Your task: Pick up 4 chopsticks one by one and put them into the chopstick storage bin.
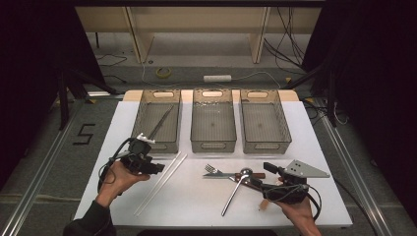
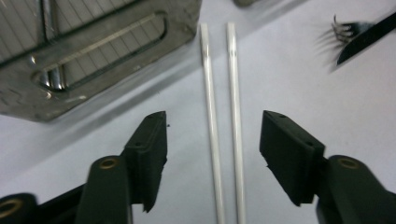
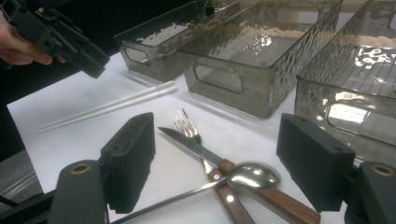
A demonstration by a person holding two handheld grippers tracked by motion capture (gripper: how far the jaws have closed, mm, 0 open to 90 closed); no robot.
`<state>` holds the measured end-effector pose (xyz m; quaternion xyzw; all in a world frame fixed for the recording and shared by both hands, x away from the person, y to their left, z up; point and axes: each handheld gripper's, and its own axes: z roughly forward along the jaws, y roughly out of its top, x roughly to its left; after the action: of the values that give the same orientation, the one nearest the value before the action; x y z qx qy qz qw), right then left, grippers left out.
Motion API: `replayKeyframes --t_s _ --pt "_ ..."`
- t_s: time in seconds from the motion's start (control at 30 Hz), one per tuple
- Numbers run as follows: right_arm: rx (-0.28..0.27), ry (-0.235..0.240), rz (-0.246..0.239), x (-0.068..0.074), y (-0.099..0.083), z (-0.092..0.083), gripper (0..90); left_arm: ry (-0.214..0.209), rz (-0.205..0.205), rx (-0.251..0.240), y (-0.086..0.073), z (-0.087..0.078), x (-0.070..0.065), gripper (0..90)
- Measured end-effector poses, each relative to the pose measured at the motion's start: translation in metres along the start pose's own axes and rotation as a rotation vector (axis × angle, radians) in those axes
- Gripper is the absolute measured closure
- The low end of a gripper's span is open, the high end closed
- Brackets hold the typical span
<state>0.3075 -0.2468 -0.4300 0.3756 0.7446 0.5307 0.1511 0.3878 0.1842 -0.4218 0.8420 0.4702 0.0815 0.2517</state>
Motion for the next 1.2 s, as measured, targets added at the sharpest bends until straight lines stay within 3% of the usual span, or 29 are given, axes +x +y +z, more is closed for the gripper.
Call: replayKeyframes --t_s 0.17,0.63,1.2 --pt "0.001 0.000 0.000 0.000 0.000 0.000 29.1 -0.008 0.011 0.057 -0.004 0.007 -0.002 49.1" --pt "0.004 0.003 -0.007 0.001 0.000 0.001 29.1 -0.008 0.033 0.150 -0.010 0.024 -0.006 65.2" --pt "0.006 0.002 -0.011 0.001 0.000 0.001 29.1 -0.002 0.041 0.193 -0.013 0.037 -0.008 76.5"
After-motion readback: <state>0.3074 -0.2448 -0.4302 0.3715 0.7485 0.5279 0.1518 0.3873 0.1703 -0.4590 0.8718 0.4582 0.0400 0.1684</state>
